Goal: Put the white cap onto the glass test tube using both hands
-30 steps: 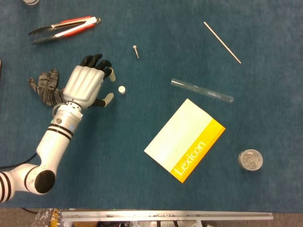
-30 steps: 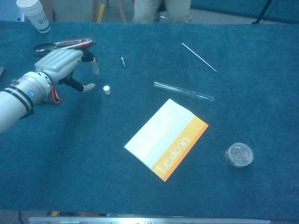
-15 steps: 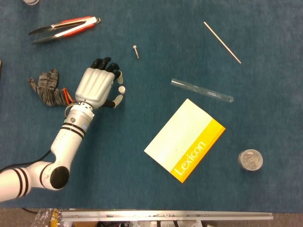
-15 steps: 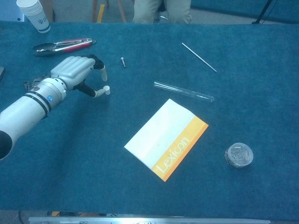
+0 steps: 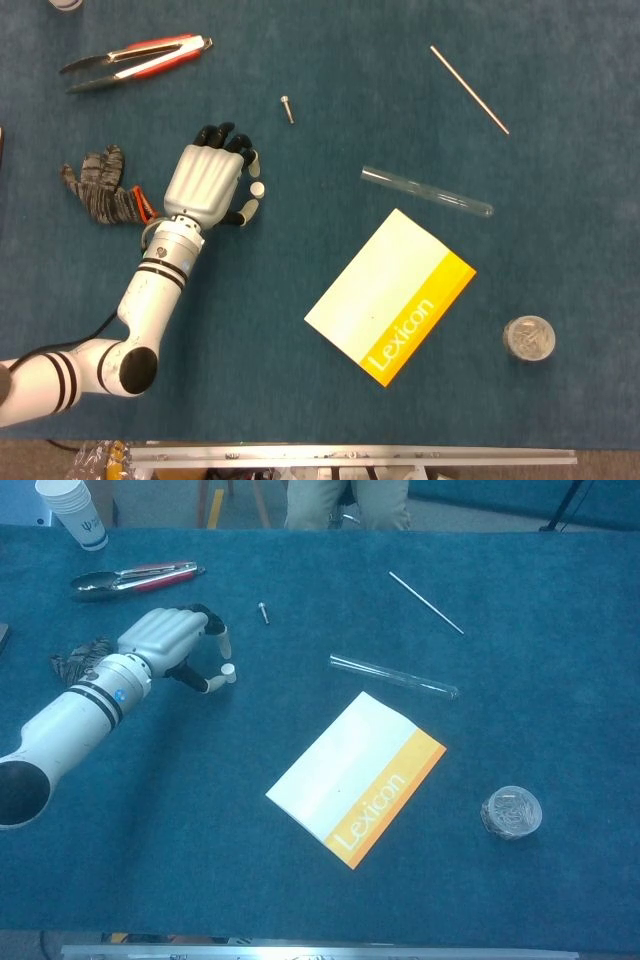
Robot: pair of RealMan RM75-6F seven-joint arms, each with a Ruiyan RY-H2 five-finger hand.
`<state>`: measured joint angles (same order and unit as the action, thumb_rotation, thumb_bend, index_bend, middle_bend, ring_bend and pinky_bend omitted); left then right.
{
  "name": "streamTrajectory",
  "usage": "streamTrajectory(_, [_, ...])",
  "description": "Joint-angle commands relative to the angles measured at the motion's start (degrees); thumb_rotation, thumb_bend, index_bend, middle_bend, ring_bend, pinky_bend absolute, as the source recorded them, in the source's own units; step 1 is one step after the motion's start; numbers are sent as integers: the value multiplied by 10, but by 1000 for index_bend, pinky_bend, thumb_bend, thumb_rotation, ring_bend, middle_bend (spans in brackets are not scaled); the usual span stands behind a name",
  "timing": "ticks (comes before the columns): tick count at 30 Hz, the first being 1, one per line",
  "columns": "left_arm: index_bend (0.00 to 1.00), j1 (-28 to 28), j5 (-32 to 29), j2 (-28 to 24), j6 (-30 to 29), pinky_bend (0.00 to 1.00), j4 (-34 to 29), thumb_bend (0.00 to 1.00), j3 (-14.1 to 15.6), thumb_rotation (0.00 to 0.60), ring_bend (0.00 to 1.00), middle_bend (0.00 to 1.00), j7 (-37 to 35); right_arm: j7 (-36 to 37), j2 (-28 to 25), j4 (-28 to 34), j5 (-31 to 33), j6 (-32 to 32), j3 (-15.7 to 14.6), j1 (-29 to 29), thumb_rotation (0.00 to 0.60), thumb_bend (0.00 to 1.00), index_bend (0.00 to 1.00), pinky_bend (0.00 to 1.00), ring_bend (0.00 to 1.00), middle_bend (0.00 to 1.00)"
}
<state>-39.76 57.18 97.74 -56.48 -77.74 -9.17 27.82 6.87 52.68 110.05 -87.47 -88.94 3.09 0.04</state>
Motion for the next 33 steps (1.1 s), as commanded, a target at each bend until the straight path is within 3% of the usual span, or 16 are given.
streamTrajectory(1, [399, -1, -2, 6, 1, 95, 8, 291, 0, 516, 83, 225, -2, 0, -1, 0, 1, -1, 0, -1, 600, 308, 379, 324, 218, 282])
streamTrajectory(33, [430, -6, -6, 27, 2, 95, 35, 291, -2, 542, 83, 246, -6, 4, -4, 0, 2, -11, 2, -10, 600, 307, 379, 324, 216, 282])
